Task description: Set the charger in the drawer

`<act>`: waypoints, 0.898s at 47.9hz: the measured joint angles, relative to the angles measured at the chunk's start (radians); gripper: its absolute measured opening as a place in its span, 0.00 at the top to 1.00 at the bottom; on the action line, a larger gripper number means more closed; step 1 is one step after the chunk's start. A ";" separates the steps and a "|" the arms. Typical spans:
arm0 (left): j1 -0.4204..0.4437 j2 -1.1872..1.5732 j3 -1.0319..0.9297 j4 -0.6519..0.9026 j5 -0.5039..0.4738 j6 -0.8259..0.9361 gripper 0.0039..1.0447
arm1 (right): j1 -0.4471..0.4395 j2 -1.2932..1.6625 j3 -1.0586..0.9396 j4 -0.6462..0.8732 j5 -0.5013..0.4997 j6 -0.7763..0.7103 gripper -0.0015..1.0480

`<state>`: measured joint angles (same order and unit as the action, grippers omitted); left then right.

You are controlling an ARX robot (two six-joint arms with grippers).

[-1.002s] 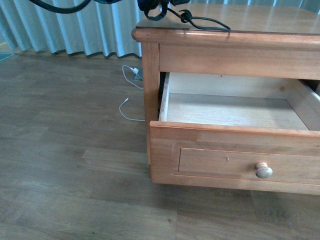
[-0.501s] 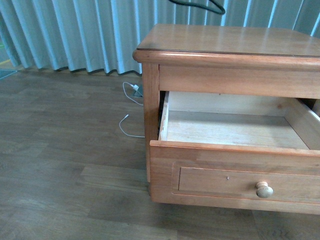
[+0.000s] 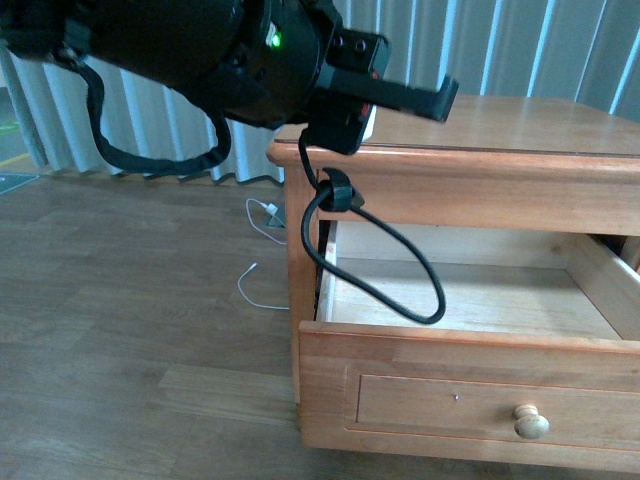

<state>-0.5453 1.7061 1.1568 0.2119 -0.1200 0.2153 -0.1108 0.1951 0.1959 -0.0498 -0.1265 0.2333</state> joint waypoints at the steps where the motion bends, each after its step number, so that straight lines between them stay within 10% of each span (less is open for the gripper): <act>1: -0.001 0.007 0.004 0.000 -0.001 0.011 0.78 | 0.000 0.000 0.000 0.000 0.000 0.000 0.08; 43: -0.072 0.528 0.480 -0.080 0.016 0.211 0.78 | 0.000 0.000 0.000 0.000 0.000 0.000 0.08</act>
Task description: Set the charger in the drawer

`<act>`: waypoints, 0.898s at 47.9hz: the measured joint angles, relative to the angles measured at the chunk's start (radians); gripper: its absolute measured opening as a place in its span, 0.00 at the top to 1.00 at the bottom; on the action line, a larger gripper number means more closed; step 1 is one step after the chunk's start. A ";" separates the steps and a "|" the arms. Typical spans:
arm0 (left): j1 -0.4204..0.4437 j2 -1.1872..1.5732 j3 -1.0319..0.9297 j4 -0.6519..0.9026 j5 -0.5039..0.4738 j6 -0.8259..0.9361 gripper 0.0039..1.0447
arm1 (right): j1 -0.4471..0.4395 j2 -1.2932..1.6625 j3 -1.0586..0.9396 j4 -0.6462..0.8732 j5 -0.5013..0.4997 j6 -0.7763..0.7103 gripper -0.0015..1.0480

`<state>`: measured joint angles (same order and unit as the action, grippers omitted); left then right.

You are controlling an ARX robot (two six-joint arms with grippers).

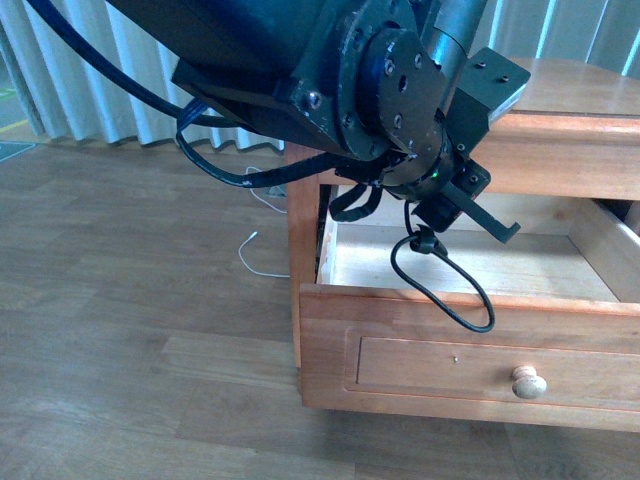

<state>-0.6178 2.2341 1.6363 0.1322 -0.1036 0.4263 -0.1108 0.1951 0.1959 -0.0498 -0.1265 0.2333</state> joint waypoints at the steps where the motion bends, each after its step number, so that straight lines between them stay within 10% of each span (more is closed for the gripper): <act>1: 0.000 0.004 0.003 -0.002 -0.001 -0.003 0.78 | 0.000 0.000 0.000 0.000 0.000 0.000 0.08; 15: -0.006 0.072 0.049 -0.013 -0.009 -0.040 0.78 | 0.000 0.000 0.000 0.000 0.000 0.000 0.08; 34: -0.008 0.071 0.065 0.031 -0.045 -0.085 0.06 | 0.000 0.000 0.000 0.000 0.000 0.000 0.08; 43: 0.006 0.003 -0.006 0.091 -0.078 -0.124 0.05 | 0.000 0.000 0.000 0.000 0.000 0.000 0.08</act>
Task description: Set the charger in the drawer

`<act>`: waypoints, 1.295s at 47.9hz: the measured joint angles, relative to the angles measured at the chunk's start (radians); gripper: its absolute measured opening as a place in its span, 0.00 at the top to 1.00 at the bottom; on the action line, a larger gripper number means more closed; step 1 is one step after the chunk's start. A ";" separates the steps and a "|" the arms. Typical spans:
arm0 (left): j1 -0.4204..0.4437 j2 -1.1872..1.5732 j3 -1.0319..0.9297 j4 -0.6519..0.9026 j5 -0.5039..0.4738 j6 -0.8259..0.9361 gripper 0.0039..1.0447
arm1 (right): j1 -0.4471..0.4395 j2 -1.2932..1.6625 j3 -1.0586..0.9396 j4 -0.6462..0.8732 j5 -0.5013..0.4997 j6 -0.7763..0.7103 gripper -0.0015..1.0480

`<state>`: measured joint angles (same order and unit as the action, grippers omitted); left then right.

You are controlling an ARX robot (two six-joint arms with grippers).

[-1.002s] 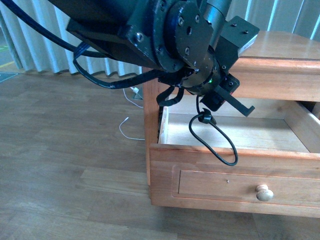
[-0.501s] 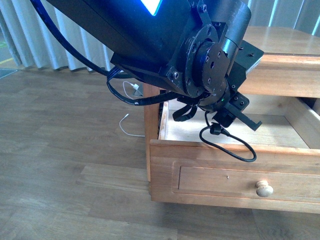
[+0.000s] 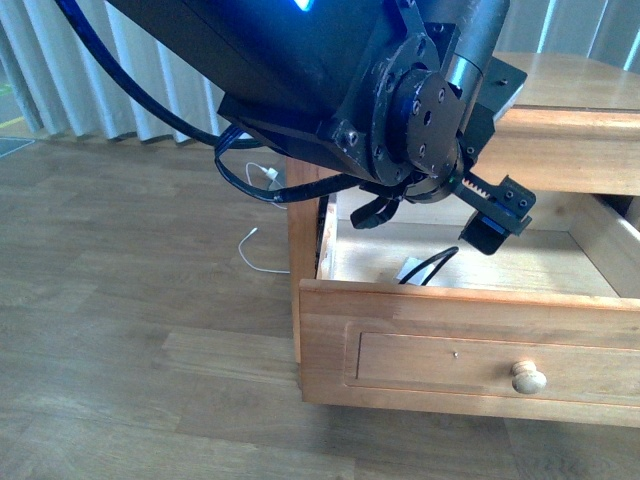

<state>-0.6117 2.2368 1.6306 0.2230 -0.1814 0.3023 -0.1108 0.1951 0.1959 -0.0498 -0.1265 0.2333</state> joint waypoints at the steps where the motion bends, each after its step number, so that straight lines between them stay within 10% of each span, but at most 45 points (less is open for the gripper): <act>1: 0.002 -0.008 -0.006 0.003 -0.002 -0.002 0.05 | 0.000 0.000 0.000 0.000 0.000 0.000 0.08; 35: 0.175 -0.785 -0.635 0.115 -0.090 -0.132 0.05 | 0.000 0.000 0.000 0.000 0.000 0.000 0.08; 62: 0.224 -1.496 -1.068 -0.106 -0.247 -0.305 0.05 | 0.000 0.000 0.000 0.000 0.000 0.000 0.08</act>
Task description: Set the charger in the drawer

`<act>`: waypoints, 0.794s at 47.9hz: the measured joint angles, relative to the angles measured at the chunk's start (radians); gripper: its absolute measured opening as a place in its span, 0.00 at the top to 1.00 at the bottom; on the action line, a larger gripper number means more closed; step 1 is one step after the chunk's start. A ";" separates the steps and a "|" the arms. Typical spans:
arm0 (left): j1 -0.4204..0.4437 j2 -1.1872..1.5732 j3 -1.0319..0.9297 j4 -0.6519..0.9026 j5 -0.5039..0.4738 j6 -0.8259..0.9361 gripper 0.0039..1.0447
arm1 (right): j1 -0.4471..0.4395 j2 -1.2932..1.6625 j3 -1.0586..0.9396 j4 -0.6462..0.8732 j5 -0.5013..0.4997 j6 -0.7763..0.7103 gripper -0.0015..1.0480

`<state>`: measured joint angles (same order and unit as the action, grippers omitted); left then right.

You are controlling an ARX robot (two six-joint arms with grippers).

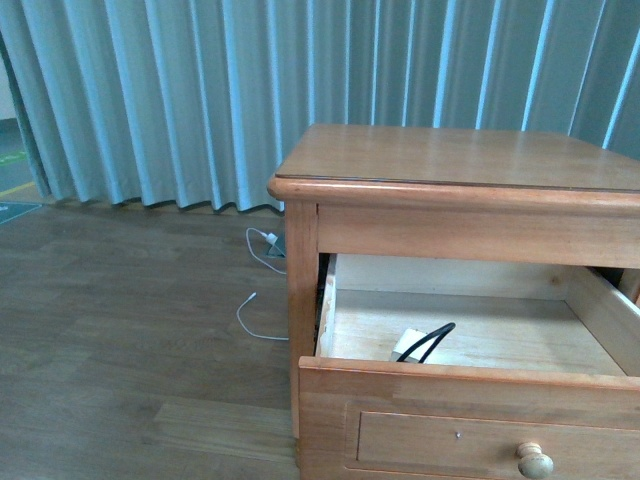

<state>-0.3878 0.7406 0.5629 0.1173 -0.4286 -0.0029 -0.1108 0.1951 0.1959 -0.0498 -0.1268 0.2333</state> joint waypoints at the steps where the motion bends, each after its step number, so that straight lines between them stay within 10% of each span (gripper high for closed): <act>1: 0.003 -0.034 -0.017 -0.023 -0.007 -0.008 0.05 | 0.000 0.000 0.000 0.000 0.000 0.000 0.08; 11: 0.148 -0.382 -0.137 -0.264 0.035 -0.134 0.05 | 0.000 0.000 0.000 0.000 0.000 0.000 0.08; 31: 0.153 -0.388 -0.138 -0.264 0.045 -0.153 0.05 | 0.000 0.000 0.000 0.000 0.000 0.000 0.08; 38: 0.237 -0.498 -0.228 -0.215 0.287 -0.054 0.27 | 0.000 0.000 0.000 0.000 0.000 0.000 0.08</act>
<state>-0.1509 0.2428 0.3351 -0.0978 -0.1417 -0.0570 -0.1108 0.1951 0.1959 -0.0498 -0.1268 0.2333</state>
